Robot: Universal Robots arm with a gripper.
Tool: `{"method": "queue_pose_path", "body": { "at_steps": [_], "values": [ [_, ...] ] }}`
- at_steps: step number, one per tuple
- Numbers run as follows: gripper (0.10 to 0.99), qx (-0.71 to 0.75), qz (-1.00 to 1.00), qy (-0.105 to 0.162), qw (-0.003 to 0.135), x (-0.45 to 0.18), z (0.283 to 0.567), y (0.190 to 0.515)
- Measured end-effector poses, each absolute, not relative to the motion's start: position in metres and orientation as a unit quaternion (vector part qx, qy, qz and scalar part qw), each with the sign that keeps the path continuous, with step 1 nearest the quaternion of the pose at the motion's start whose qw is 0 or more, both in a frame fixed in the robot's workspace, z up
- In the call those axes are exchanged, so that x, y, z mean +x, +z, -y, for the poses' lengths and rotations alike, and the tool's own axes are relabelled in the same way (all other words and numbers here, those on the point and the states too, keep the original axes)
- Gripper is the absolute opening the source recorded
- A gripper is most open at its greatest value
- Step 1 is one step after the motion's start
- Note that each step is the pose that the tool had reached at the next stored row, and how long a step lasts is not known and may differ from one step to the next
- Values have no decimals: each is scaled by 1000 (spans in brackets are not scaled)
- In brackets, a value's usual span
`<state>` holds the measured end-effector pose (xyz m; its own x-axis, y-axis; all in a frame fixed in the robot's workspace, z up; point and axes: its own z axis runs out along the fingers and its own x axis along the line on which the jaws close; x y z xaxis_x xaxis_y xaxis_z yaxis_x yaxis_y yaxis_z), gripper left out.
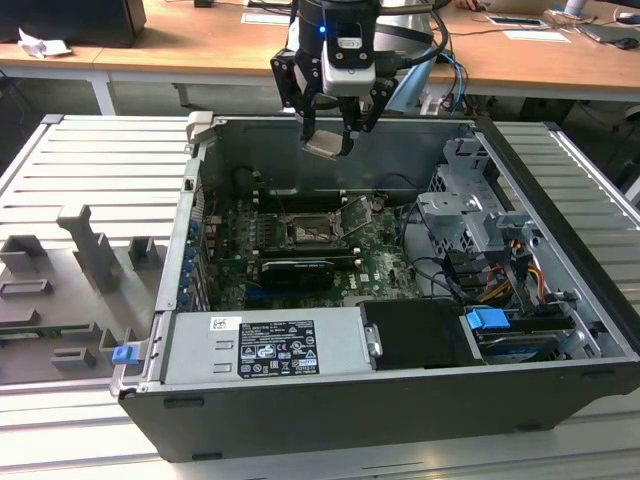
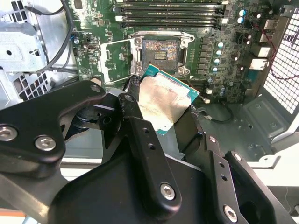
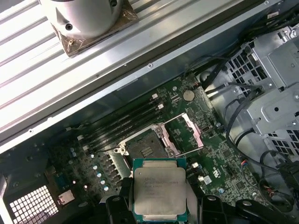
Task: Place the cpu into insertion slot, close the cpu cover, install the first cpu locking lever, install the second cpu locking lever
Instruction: 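Place the cpu into insertion slot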
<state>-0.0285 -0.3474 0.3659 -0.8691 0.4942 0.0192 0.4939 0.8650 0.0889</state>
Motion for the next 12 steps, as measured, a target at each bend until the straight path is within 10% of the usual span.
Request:
{"method": "queue_pose_path", "body": {
  "at_steps": [12],
  "values": [
    [541, 266, -963, 45, 3, -29, 347, 366]
  ]
}}
